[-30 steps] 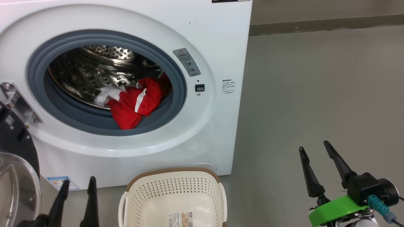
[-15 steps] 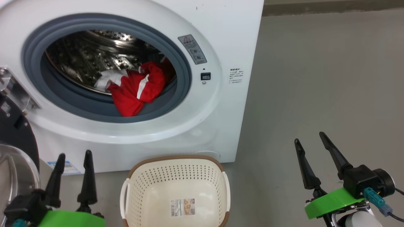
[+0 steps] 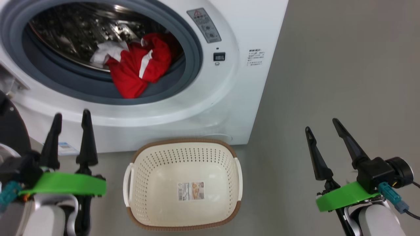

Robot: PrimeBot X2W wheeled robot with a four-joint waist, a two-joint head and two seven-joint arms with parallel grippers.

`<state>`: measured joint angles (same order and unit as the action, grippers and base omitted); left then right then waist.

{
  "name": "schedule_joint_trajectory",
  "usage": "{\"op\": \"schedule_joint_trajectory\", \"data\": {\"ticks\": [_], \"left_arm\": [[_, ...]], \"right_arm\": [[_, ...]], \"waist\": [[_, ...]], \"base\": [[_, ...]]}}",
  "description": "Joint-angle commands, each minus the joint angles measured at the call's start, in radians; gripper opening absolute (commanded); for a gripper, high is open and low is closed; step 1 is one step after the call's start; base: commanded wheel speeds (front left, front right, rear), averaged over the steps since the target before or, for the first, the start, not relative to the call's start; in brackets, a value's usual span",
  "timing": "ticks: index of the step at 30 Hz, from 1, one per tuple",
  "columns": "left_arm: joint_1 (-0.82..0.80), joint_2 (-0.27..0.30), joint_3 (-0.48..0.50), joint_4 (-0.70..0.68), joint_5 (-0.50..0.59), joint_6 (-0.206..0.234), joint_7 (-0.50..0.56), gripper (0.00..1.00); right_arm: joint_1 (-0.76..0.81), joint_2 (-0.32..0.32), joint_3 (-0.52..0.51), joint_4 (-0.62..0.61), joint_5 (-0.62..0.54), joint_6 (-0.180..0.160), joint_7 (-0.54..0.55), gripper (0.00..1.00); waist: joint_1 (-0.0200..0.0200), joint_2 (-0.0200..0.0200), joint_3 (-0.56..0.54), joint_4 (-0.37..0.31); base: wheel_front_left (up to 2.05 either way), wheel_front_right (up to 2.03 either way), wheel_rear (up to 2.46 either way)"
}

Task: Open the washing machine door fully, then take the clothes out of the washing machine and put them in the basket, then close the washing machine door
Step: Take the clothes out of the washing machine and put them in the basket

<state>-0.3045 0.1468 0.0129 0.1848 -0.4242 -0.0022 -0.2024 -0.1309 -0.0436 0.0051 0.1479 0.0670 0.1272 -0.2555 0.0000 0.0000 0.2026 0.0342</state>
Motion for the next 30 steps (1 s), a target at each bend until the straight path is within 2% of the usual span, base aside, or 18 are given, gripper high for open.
{"op": "schedule_joint_trajectory", "data": {"ticks": [1,12,30], "left_arm": [[-0.052,0.027,0.029,-0.014,-0.008,-0.011,0.0,1.0],[-0.278,0.057,0.015,0.101,-0.018,-0.04,-0.001,1.0],[-0.614,0.103,0.006,0.397,-0.059,-0.077,0.033,1.0]], "right_arm": [[-0.035,-0.007,0.022,-0.031,-0.006,0.003,-0.006,1.0],[-0.087,-0.007,0.023,-0.066,-0.027,0.003,-0.006,1.0],[-0.166,-0.007,0.043,-0.174,-0.038,0.003,-0.006,1.0]], "waist": [[0.0,0.0,0.048,0.003],[0.0,0.0,0.186,-0.003],[0.0,0.0,0.359,-0.026]], "base": [[0.0,0.0,0.0],[0.0,0.0,0.0],[0.0,0.0,0.0]]}}
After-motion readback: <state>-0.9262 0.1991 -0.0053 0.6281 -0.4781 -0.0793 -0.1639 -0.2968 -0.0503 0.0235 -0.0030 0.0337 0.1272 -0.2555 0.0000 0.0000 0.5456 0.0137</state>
